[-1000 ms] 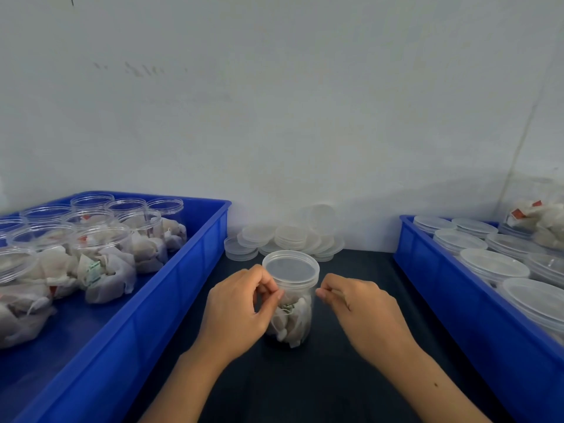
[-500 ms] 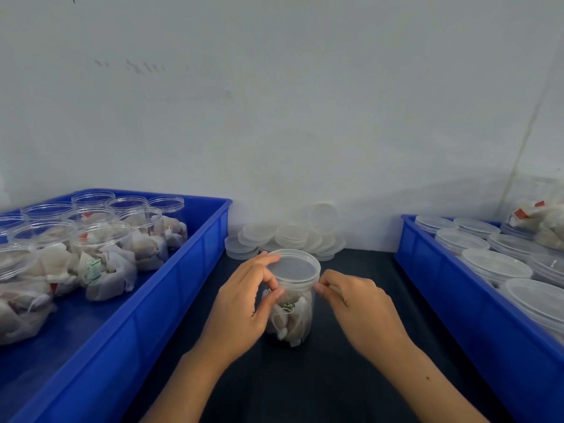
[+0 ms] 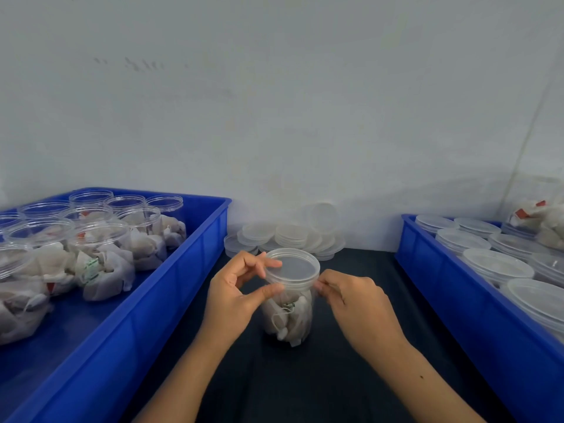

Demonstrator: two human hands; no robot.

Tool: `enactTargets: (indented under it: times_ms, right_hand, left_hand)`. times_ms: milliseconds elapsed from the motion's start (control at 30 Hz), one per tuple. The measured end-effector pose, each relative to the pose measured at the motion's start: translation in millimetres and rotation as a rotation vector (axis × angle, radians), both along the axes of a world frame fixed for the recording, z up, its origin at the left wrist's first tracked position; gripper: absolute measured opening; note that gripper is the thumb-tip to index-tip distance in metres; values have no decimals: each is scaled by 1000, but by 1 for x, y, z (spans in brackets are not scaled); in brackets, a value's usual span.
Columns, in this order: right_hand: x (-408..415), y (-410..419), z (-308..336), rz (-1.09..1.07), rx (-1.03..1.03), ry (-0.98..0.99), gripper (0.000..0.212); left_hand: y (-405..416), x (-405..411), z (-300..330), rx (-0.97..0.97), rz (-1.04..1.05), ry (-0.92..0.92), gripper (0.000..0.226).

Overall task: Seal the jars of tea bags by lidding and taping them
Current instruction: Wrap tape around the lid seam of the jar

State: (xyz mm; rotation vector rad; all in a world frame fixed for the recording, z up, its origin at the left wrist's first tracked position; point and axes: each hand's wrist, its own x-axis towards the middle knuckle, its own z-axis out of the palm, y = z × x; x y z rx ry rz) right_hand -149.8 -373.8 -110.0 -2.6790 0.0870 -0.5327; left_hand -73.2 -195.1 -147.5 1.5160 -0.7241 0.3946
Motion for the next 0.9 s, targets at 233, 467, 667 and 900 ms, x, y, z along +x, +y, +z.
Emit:
enactTargets:
  times_ms: [233,467,667,900]
  right_hand:
    - [1,4,-1,11,-18,-27,21]
    - [1,6,0,20,-32,-24,23]
    - [1,8,-1,14,-21,-12,23]
    - [-2,8,0,54,-108,34,14]
  left_hand:
    - [3,14,-8,-75,-162,162,42]
    - [1,16,-20,-98,-247,266,37]
    - [-22,3,-20,-247,-210,471,57]
    - [-38,-10,-22,-13,119,322,86]
